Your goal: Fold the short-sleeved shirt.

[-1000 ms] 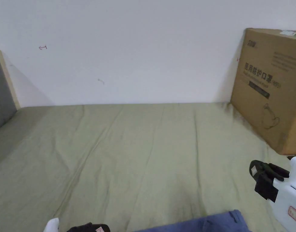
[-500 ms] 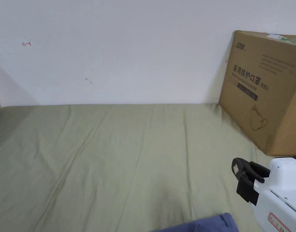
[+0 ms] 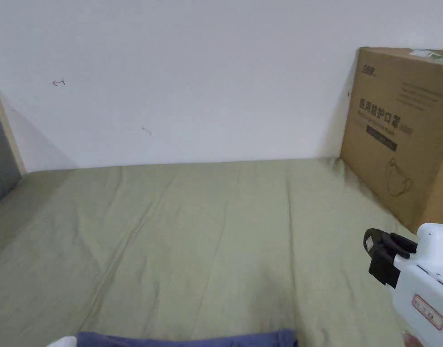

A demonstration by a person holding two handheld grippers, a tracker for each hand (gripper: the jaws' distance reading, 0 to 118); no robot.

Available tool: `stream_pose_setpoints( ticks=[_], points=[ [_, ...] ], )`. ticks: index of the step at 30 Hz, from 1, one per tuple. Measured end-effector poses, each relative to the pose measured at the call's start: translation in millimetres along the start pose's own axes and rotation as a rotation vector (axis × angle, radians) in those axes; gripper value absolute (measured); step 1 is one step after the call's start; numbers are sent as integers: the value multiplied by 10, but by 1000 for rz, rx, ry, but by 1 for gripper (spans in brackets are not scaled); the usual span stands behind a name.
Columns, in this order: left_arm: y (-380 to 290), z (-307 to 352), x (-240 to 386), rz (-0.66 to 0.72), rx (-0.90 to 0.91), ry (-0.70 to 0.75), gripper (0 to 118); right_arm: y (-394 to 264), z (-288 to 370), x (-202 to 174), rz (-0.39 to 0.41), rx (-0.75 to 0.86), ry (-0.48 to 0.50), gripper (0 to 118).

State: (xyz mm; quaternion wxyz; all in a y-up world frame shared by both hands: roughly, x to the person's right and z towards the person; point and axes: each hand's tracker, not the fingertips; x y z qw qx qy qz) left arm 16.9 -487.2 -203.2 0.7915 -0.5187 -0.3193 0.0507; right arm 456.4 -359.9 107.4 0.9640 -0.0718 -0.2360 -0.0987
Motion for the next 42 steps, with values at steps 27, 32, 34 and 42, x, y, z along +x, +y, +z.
stream_pose_setpoints(
  ticks=[27, 32, 34, 42],
  points=[
    [151, -846, 2246, -172, -250, -247, 94, -165, 155, 454, -76, -52, -25, 0],
    [35, -645, 2267, -414, -228, -172, 9, -178, -169, 451, 37, 28, -125, 0],
    [-56, -709, 2387, -501, -240, -123, 5, -151, -275, 443, 28, 39, -120, 0],
    [-151, -1349, 2692, -290, -270, -153, 2, -54, -325, 419, 59, 53, -75, 0]
  ],
)
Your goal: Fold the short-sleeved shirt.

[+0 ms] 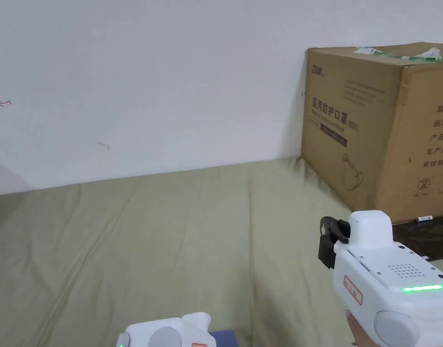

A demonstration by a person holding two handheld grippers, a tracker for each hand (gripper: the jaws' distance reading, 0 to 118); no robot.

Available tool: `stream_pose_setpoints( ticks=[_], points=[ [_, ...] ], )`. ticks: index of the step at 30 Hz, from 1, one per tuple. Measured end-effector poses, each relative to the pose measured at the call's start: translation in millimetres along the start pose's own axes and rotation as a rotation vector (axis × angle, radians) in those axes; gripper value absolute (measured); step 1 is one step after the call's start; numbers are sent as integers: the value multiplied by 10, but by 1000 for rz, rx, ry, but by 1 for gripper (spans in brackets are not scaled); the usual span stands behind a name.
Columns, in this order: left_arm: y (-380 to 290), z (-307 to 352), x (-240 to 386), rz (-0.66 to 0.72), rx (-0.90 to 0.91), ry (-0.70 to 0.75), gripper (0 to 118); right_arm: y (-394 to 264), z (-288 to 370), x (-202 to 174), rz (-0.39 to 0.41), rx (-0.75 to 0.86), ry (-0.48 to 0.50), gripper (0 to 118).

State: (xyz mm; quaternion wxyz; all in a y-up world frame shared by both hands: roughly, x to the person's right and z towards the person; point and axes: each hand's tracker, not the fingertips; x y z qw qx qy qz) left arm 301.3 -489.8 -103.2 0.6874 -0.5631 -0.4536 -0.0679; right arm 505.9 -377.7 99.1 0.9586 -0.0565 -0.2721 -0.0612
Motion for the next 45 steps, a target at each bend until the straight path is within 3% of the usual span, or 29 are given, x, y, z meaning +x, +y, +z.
stream_pose_setpoints(
  ticks=[4, 8, 11, 13, 18, 22, 25, 27, 30, 33, 42, 45],
  points=[
    [-26, -591, 56, 16, -154, 122, 1, -42, 0, 48, 14, -29, 2, 0],
    [-45, -531, 57, 53, -94, 84, 1, -97, -1, 96, 17, -50, -5, 0],
    [-76, -209, 7, 52, -15, -67, 1, -88, 17, 110, -34, -59, 20, 0],
    [-109, 169, -8, 58, 120, -129, 0, -34, 52, 74, -40, -48, 16, 0],
    [-145, 1412, -180, -61, 569, -32, 0, 260, 258, -133, -1, 72, 22, 0],
    [-295, 2163, -309, -173, 966, 259, 0, 449, 380, -314, -45, 98, 122, 0],
    [-406, 2350, -404, -179, 1099, 413, 0, 379, 364, -470, -18, 75, 119, 0],
    [-460, 2359, -470, -201, 1135, 452, 0, 294, 381, -559, 26, 113, 46, 0],
    [-515, 2290, -531, -197, 1143, 510, 0, 184, 321, -621, -28, 76, -3, 0],
    [-543, 2265, -548, -155, 1120, 486, 0, 103, 342, -673, 1, 92, -64, 0],
    [-610, 2183, -544, -150, 1104, 496, 0, 224, 404, -716, 2, 95, -40, 0],
    [-700, 2185, -507, -163, 1103, 486, 0, 289, 417, -727, -28, 91, 17, 0]
  ],
)
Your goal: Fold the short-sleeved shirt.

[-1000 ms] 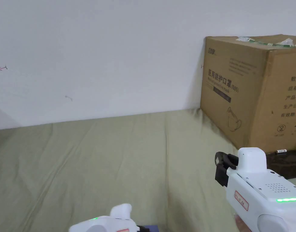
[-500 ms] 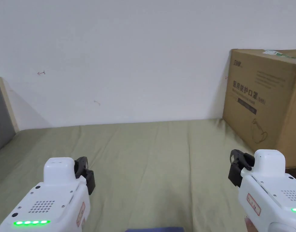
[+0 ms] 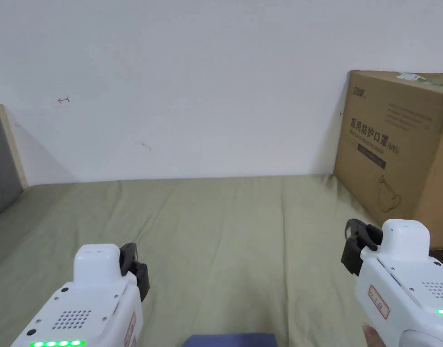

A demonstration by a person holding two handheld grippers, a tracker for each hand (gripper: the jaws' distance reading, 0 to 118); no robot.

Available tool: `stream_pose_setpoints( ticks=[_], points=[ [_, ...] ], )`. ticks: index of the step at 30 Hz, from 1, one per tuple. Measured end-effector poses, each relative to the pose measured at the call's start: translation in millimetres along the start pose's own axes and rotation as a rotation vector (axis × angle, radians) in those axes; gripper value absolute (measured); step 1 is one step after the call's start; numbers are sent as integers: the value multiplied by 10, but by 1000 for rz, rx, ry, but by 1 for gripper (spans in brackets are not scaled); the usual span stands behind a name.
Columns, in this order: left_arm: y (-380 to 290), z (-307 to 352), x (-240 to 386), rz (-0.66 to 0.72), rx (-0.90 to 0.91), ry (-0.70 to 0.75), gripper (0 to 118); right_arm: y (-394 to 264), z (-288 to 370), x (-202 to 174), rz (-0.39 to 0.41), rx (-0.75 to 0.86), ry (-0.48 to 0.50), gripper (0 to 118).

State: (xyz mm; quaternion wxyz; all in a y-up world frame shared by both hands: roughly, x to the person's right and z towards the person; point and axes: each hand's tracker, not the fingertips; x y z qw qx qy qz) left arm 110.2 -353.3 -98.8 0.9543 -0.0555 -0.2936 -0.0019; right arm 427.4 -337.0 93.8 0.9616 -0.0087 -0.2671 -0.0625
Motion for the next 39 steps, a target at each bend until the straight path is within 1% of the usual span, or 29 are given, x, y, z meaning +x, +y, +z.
stream_pose_setpoints(
  ticks=[2, 3, 4, 5, 7, 8, 9, 10, 11, 12, 13, 14, 15, 18, 20, 21, 22, 23, 24, 25, 26, 27, 28, 29, 30, 31, 33, 36, 39],
  points=[
    [-20, 78, 22, 5, 10, -11, 0, 8, -79, -14, -46, -59, 137, 0],
    [-28, 94, 29, 15, 5, -24, 0, -22, -191, -24, -68, -150, 233, 0],
    [-36, 98, 44, 15, -5, -31, 0, -98, -364, -59, -76, -270, 282, 0],
    [-43, 98, 60, 13, -16, -34, 0, -194, -544, -108, -70, -419, 285, 0],
    [-52, 97, 70, 10, -38, -50, 0, -562, -949, -224, -44, -776, 254, 0],
    [-57, 98, 70, 17, -49, -60, 0, -786, -1094, -242, -58, -930, 293, 0],
    [-64, 100, 61, 26, -58, -68, 0, -1054, -1203, -216, -128, -1055, 318, 0],
    [-75, 104, 53, 37, -67, -71, 0, -1277, -1261, -198, -173, -1150, 326, 0],
    [-88, 103, 35, 47, -80, -71, 0, -1490, -1314, -177, -183, -1209, 313, 0],
    [-103, 94, 13, 61, -101, -76, 0, -1634, -1329, -161, -184, -1237, 287, 0],
    [-120, 85, -10, 74, -118, -75, 0, -1753, -1341, -163, -149, -1266, 264, 0],
    [-146, 65, -37, 88, -143, -75, 0, -1834, -1343, -170, -104, -1277, 262, 0],
    [-178, 24, -87, 109, -179, -101, 0, -1900, -1310, -178, -94, -1274, 285, 0],
    [-329, -169, -278, 207, -321, -182, 0, -1942, -1311, -92, -135, -1244, 302, 0],
    [-534, -391, -534, 378, -452, -308, 0, -1944, -1301, -39, -163, -1248, 312, 0],
    [-670, -508, -662, 499, -543, -367, 1, -1951, -1297, -15, -176, -1244, 318, 0],
    [-829, -635, -732, 653, -642, -403, 4, -1961, -1289, 5, -190, -1241, 320, 0],
    [-989, -740, -808, 760, -723, -438, 15, -1973, -1278, 10, -202, -1236, 320, 0],
    [-1185, -836, -886, 881, -790, -495, 40, -1986, -1273, 22, -214, -1232, 320, 0],
    [-1345, -898, -925, 929, -824, -515, 77, -1998, -1272, 30, -222, -1230, 320, 0],
    [-1415, -880, -875, 907, -859, -512, 114, -2005, -1271, 35, -230, -1229, 320, 0],
    [-1529, -904, -833, 865, -889, -527, 118, -2006, -1260, 30, -236, -1226, 320, 0],
    [-1650, -936, -824, 881, -894, -570, 118, -2008, -1257, 33, -239, -1225, 320, 0],
    [-1763, -964, -821, 942, -891, -606, 118, -2009, -1256, 39, -242, -1224, 321, 0],
    [-1958, -1139, -931, 1006, -927, -645, 118, -2010, -1257, 48, -246, -1223, 324, 0],
    [-2112, -1211, -932, 1084, -962, -672, 118, -2003, -1249, 48, -251, -1222, 325, 0],
    [-2346, -1292, -860, 1167, -994, -692, 118, -2013, -1244, 65, -265, -1220, 325, 0],
    [-2348, -1333, -702, 1181, -877, -782, 118, -2017, -1237, 70, -290, -1220, 318, 0],
    [-2377, -1409, -449, 1143, -961, -870, 118, -2012, -1232, 59, -291, -1221, 314, 0]
  ],
)
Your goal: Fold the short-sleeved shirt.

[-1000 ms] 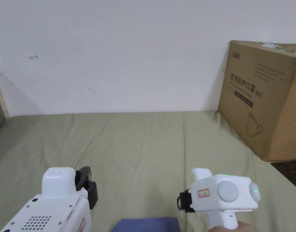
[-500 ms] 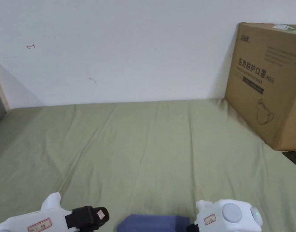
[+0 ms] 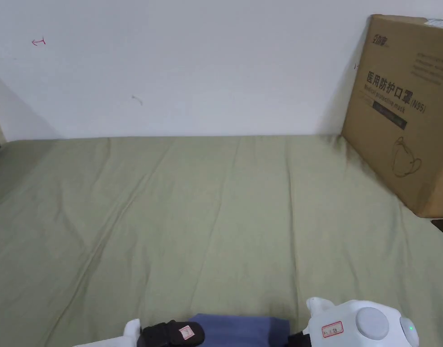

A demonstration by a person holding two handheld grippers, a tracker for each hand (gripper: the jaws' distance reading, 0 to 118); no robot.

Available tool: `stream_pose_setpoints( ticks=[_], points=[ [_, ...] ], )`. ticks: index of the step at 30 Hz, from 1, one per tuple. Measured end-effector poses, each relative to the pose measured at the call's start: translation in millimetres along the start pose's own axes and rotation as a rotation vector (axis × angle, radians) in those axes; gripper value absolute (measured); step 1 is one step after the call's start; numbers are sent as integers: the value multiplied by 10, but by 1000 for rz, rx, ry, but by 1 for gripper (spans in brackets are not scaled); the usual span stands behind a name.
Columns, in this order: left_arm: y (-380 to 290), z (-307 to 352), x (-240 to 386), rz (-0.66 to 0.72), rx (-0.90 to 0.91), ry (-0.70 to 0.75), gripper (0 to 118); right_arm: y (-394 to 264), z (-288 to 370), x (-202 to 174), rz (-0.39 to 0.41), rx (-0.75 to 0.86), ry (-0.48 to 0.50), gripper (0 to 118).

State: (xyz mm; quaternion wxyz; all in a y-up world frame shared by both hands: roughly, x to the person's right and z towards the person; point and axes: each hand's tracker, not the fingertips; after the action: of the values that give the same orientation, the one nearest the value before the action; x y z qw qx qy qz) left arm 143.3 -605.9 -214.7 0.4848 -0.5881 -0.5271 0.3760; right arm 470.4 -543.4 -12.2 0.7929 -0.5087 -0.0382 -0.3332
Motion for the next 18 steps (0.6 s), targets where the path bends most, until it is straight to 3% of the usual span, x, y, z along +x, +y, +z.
stream_pose_setpoints(
  ticks=[4, 5, 6, 7, 8, 10, 11, 14, 18],
  points=[
    [-31, -115, 7, -38, -14, -29, 118, 4, -1, -9, 5, -3, -6, 0],
    [-33, -76, -5, -37, 8, -36, 109, -2, -1, -10, 3, -1, -7, 0],
    [-19, -47, -19, -32, 32, -22, 87, -18, -3, -10, 1, 4, -7, 0],
    [-24, 13, -87, -19, 58, 107, 38, -34, -6, -9, -1, 9, -7, 0],
    [-21, 26, -158, -31, 50, 249, 18, -46, -2, -4, -4, 15, -4, 0],
    [-25, 24, -10, -61, 38, 135, 18, -72, 1, -15, -12, 25, 1, 0],
    [-58, -13, -38, -92, 19, 224, 18, -84, 38, -47, -17, 32, -7, 0],
    [-107, 15, 127, -87, 30, 295, 19, -131, 250, -209, 27, 112, -38, 0],
    [134, 407, 451, -203, 57, 329, 19, -199, 576, -360, 43, 170, 32, 0]
  ],
)
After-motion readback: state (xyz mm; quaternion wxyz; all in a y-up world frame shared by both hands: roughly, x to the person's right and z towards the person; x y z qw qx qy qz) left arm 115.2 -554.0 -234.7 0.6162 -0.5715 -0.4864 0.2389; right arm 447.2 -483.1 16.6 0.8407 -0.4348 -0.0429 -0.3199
